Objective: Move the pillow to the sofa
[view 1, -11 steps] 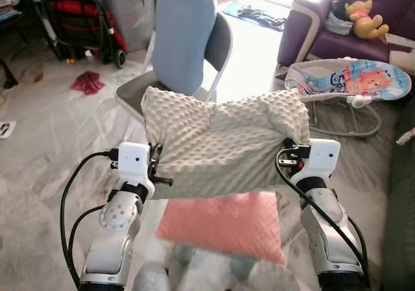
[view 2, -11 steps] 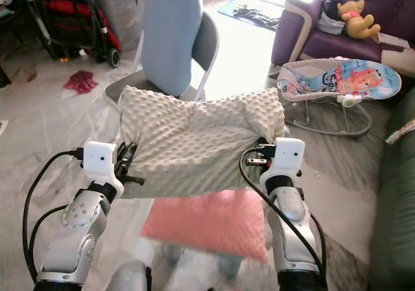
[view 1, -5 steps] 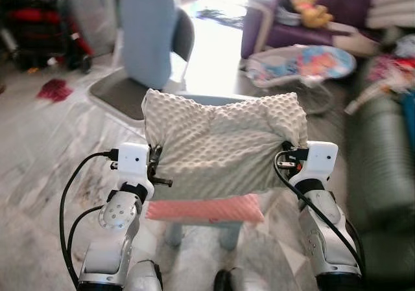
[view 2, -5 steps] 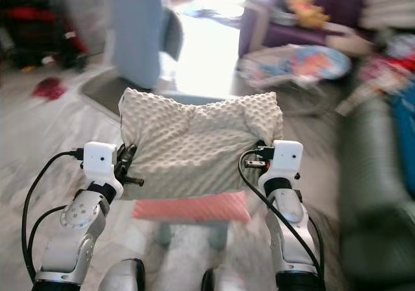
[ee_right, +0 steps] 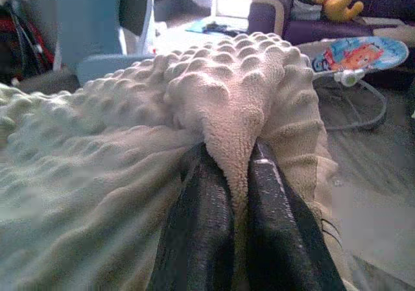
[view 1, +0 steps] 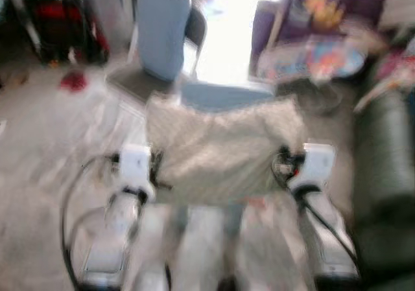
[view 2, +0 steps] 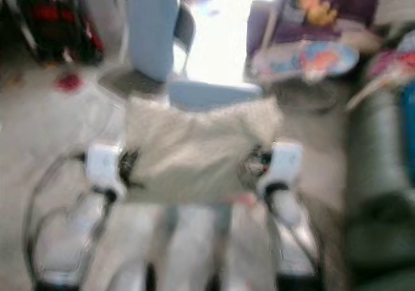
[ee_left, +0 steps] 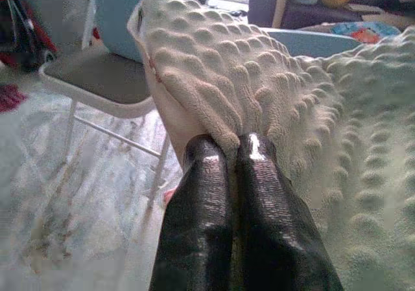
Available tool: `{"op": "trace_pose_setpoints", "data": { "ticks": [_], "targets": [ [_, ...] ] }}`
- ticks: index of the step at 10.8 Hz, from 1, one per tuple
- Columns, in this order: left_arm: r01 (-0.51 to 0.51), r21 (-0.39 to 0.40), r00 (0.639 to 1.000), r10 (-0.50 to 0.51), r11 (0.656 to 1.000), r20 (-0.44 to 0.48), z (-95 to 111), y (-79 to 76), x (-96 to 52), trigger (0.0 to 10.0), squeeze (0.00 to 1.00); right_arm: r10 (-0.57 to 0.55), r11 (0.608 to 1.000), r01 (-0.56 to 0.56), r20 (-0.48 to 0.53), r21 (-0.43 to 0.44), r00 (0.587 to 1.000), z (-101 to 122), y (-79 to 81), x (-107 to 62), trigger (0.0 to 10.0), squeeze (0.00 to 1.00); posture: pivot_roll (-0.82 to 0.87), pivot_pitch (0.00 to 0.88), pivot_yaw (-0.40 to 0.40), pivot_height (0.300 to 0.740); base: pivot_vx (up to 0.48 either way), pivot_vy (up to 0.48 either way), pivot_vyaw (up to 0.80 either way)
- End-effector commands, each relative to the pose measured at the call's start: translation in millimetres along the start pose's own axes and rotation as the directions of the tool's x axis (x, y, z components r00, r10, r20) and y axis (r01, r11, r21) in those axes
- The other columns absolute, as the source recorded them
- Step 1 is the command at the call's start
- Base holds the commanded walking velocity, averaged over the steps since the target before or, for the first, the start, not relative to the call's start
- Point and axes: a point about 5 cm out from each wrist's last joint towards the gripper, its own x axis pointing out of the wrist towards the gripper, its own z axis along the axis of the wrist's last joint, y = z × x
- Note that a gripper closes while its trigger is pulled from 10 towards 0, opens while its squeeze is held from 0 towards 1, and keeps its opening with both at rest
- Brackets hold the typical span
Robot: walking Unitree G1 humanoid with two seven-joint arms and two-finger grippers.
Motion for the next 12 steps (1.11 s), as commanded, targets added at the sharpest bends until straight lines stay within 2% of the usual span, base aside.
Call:
{"op": "trace_pose_setpoints", "data": {
  "ticks": [1, 10, 12],
  "targets": [
    [0.036, -0.006, 0.999, -0.036, 0.999, 0.022, 4.9, -9.0, 1.6, 10.0, 0.00, -0.017, 1.000, 0.017, 0.019, -0.004, 1.000, 5.0, -6.0, 0.5, 10.0, 0.00, -0.01, 0.044, -0.058, 0.740, -0.277, 0.000, 0.00],
    [0.045, 0.011, 0.999, -0.045, 0.999, 0.008, 5.5, -7.9, 3.1, 10.0, 0.00, -0.039, 0.999, 0.039, 0.000, -0.004, 0.999, 2.2, -7.2, 4.3, 10.0, 0.00, -0.01, 0.075, -0.050, 0.740, -0.275, 0.000, 0.00],
    [0.048, 0.005, 0.999, -0.048, 0.999, 0.018, 7.9, -7.9, 3.6, 10.0, 0.00, -0.045, 0.999, 0.045, -0.001, -0.007, 0.999, 2.7, -8.3, 5.2, 10.0, 0.00, -0.02, 0.088, -0.046, 0.740, 0.000, 0.000, 0.00]
  ]
}}
